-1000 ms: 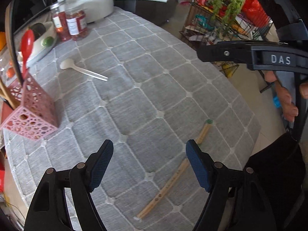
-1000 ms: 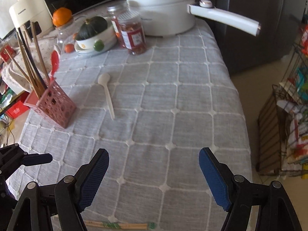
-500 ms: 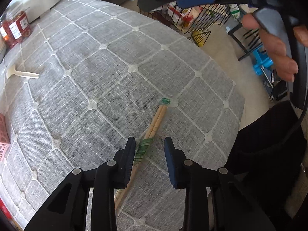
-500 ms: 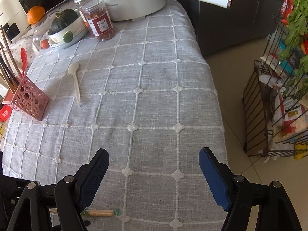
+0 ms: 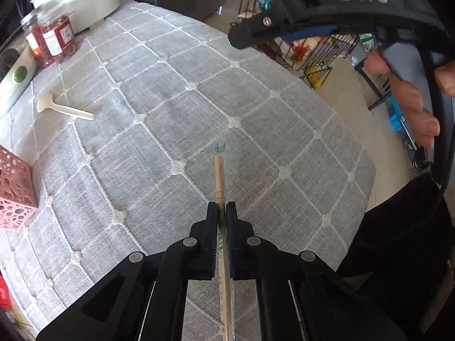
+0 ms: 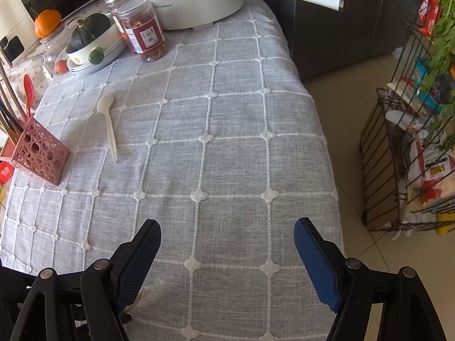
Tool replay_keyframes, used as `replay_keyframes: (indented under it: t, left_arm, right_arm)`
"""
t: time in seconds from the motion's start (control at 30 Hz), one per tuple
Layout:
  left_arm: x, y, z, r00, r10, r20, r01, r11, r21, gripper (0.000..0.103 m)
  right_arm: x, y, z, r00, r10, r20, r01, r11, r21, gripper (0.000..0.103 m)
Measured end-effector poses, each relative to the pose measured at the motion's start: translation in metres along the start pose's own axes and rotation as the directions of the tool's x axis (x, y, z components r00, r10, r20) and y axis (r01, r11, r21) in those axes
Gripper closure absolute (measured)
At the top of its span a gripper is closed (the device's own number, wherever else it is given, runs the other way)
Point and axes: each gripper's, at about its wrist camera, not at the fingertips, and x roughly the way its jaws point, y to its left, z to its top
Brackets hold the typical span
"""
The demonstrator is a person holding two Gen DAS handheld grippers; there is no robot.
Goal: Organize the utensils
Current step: 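Grasp the wooden chopstick with the green label using the left tool, then carry the labelled chopstick toward the basket with the left tool while the right tool grasps the white spoon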
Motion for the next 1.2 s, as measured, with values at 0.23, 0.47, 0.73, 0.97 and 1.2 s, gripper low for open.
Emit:
replay_keyframes:
  t: [0.23,0.47,0.73,0.97,1.2]
  left_arm:
    - [-0.042,0.034,-0.002,0.991,0.074,0.108,-0.062,0.992,-0.113,0.099]
    - [-0.086,0.071,-0.018,0.969,0.135,0.206,-0.089,0.972,-0.219,0.099]
    - [-0.132,0.105,-0.042,0.934,0.194,0.300,-0.093,0.943,-0.319,0.099]
    - [-0.169,0.129,-0.058,0.904,0.205,0.375,-0.059,0.928,-0.368,0.099]
    - [-0.184,0.151,-0.067,0.886,0.224,0.405,-0.042,0.911,-0.411,0.099]
  right_arm:
    - [0.009,0.018,0.015,1.000,0.007,0.008,-0.007,1.000,0.012,0.022]
    - [0.030,0.058,0.034,1.000,0.021,0.003,-0.021,0.999,-0.026,0.022]
    - [0.065,0.100,0.060,0.999,0.038,0.003,-0.038,0.998,-0.059,0.022]
    - [0.107,0.136,0.093,0.994,0.109,0.003,-0.108,0.985,-0.137,0.036]
    - [0.148,0.169,0.113,0.994,0.105,-0.019,-0.107,0.964,-0.242,0.045]
